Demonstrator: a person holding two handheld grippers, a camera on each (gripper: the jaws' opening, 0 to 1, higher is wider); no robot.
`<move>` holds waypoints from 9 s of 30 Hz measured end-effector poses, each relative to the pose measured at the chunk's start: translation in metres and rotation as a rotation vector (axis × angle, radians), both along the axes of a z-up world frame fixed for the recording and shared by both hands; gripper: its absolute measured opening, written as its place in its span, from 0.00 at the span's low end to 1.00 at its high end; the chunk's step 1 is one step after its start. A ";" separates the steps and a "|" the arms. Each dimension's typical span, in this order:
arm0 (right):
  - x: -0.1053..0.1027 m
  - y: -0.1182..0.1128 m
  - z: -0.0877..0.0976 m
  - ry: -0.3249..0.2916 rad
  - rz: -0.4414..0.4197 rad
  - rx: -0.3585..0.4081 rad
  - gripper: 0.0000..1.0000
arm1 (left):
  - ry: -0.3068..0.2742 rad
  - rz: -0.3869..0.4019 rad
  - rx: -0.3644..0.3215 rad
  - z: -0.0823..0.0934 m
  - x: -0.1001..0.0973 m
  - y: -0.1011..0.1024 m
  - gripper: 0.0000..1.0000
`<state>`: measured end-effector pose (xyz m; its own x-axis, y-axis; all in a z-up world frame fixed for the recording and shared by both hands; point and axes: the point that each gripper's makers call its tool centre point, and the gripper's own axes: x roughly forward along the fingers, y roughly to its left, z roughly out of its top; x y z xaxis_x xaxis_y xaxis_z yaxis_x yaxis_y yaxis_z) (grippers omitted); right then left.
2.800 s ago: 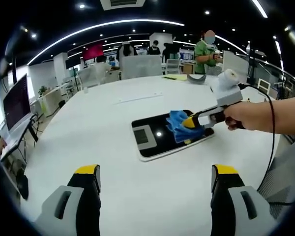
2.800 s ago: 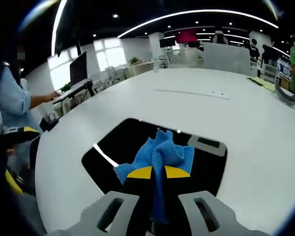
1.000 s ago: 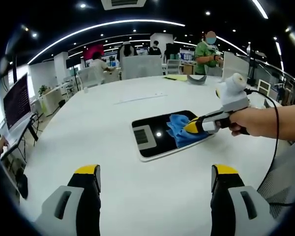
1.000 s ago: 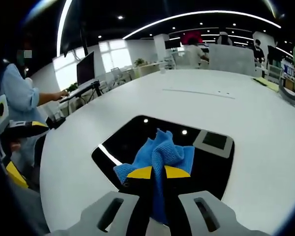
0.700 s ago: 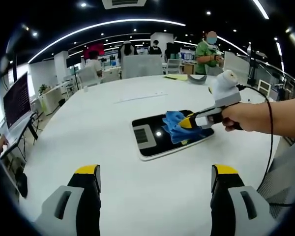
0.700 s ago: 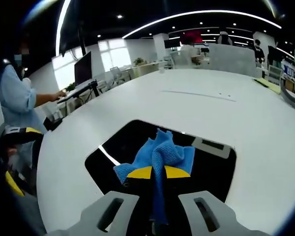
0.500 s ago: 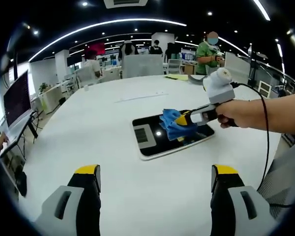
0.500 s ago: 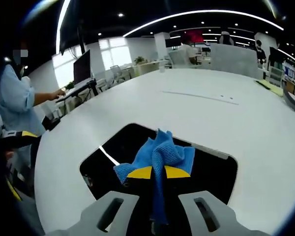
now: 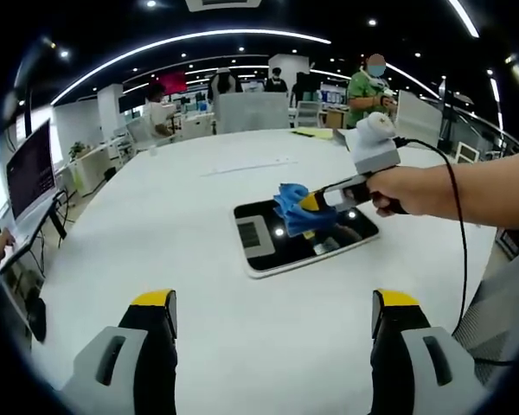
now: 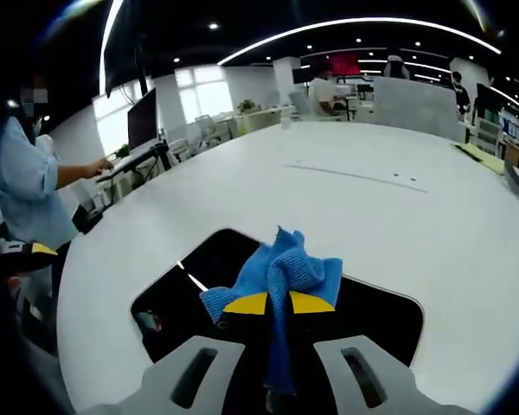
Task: Wipe the mirror surface with the cleaning cloth until all visible marks leave the cleaned area.
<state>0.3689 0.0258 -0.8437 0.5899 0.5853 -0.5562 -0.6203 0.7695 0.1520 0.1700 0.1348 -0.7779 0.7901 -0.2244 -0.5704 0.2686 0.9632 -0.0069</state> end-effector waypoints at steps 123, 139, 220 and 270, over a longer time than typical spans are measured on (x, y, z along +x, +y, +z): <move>-0.006 0.076 0.001 -0.004 0.144 0.012 0.03 | 0.010 0.035 0.011 -0.001 -0.002 0.009 0.94; -0.008 0.076 0.000 -0.005 0.138 0.020 0.03 | 0.006 0.038 0.013 -0.001 0.000 0.009 0.94; -0.064 0.077 0.001 0.018 0.175 0.036 0.03 | -0.006 0.035 0.036 0.001 0.000 0.010 0.96; -0.084 0.072 0.001 -0.064 0.244 -0.010 0.17 | -0.008 0.030 0.015 0.003 0.000 0.008 0.94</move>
<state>0.2851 0.0974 -0.8425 0.4661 0.7094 -0.5286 -0.7962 0.5969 0.0991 0.1698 0.1426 -0.7753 0.8009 -0.1916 -0.5674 0.2393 0.9709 0.0099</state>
